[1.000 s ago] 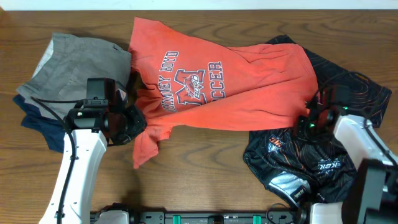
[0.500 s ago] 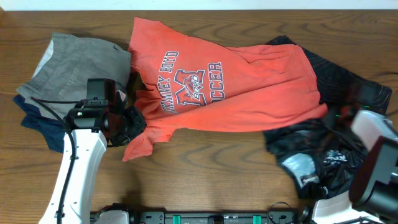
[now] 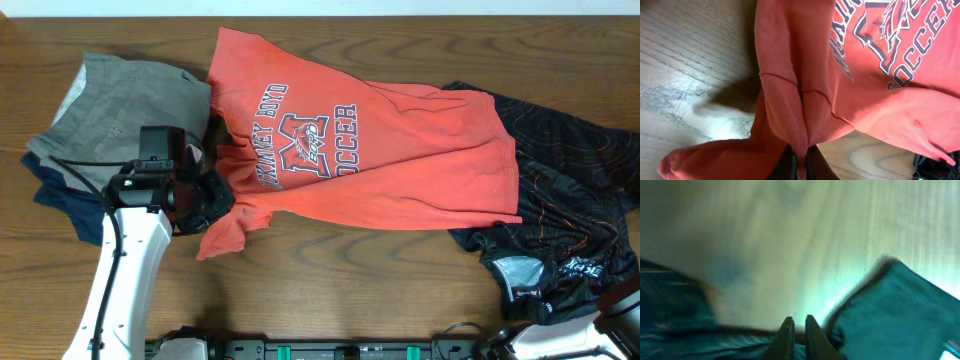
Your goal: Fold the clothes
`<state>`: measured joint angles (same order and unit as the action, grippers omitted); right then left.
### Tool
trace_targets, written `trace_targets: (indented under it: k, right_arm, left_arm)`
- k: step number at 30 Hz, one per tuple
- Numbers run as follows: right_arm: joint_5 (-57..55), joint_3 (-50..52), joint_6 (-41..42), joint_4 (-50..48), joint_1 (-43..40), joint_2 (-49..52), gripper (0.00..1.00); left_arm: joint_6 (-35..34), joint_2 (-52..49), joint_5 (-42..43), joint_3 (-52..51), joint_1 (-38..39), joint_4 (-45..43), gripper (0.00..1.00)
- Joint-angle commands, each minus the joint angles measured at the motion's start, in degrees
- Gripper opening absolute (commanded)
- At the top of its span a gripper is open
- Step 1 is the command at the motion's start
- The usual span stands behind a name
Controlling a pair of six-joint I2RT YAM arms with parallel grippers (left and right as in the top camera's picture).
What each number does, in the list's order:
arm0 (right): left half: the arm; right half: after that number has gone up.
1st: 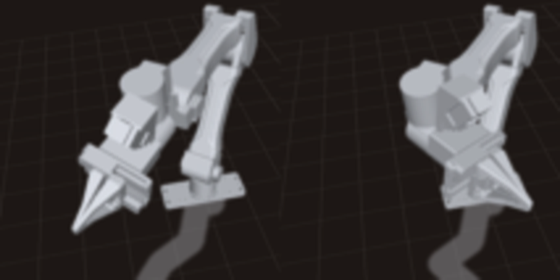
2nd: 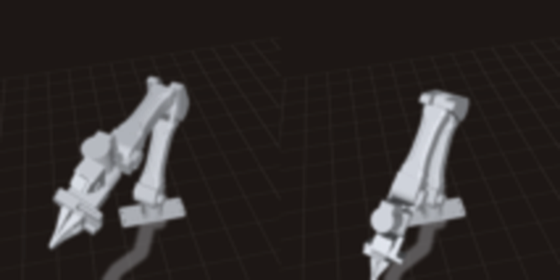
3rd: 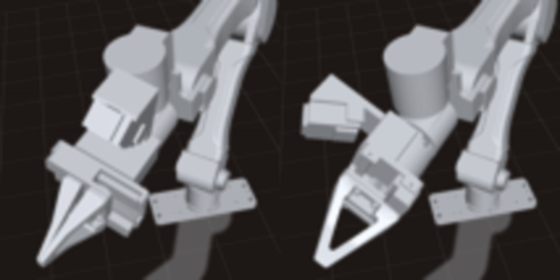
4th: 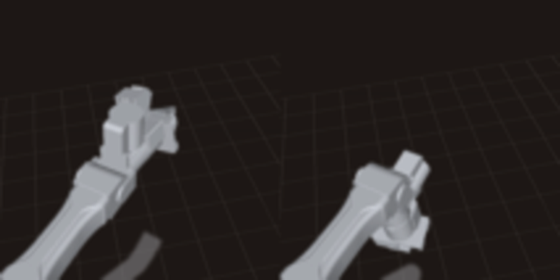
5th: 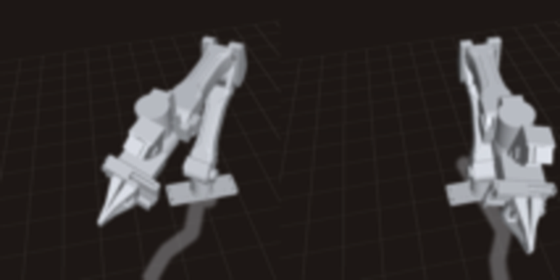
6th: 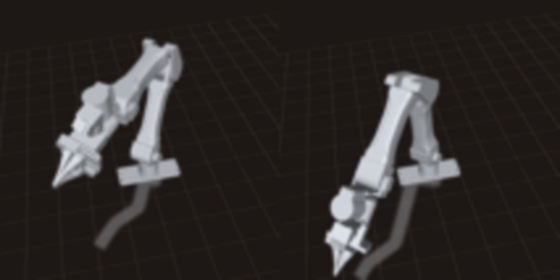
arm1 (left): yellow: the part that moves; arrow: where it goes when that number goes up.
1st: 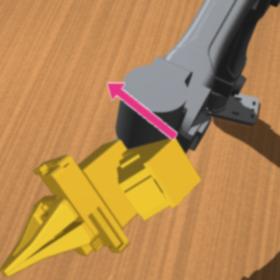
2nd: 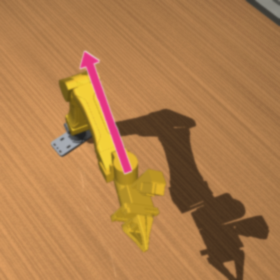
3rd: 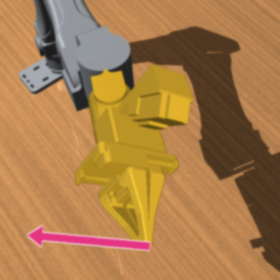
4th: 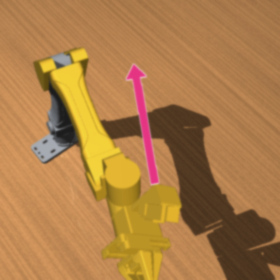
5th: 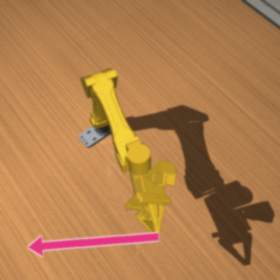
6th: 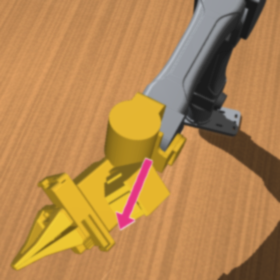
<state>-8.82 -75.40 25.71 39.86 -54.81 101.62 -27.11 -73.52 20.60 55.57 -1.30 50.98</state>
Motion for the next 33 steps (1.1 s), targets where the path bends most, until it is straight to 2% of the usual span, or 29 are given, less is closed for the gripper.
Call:
trace_targets:
  k: [1,3,10,14,17,20,26,29,33]
  right_arm:
    - [36.30,-1.88,-14.34,-3.74,1.29,-0.35,0.13]
    - [42.62,-1.84,-18.60,-3.56,3.72,-0.33,0.14]
    - [37.55,0.87,-30.82,-1.70,16.44,0.68,0.13]
    - [29.03,2.25,-30.05,-1.70,21.99,3.76,0.12]
    - [28.35,3.06,-30.03,-1.66,24.00,7.17,0.12]
    - [30.84,3.32,-30.05,-1.16,25.16,11.63,0.12]
    - [43.30,3.32,-33.09,-2.38,26.05,19.61,0.10]
    - [36.57,3.32,-29.22,-3.56,25.70,21.68,0.10]
    - [14.91,3.08,-18.64,-4.52,24.00,21.92,0.10]
  left_arm:
    - [0.46,-0.28,-0.74,-0.09,-0.31,-0.28,0.06]
    - [0.46,-0.26,-0.74,-0.09,-0.31,-0.52,0.06]
    - [0.44,-0.26,-0.74,-0.09,-0.31,-0.50,0.06]
    - [0.31,-0.26,-0.74,-0.09,-0.31,-0.50,0.06]
    - [0.31,-0.28,-0.74,-0.09,-0.31,-0.50,0.06]
    - [0.31,-0.26,-0.74,-0.09,-0.31,-0.50,0.06]
    - [0.31,-0.26,-0.74,-0.09,-0.31,-0.52,0.06]
    - [0.31,-0.28,-0.74,-0.09,-0.31,-0.61,0.07]
    - [0.28,-0.28,-0.74,-0.09,-0.31,-0.68,0.06]
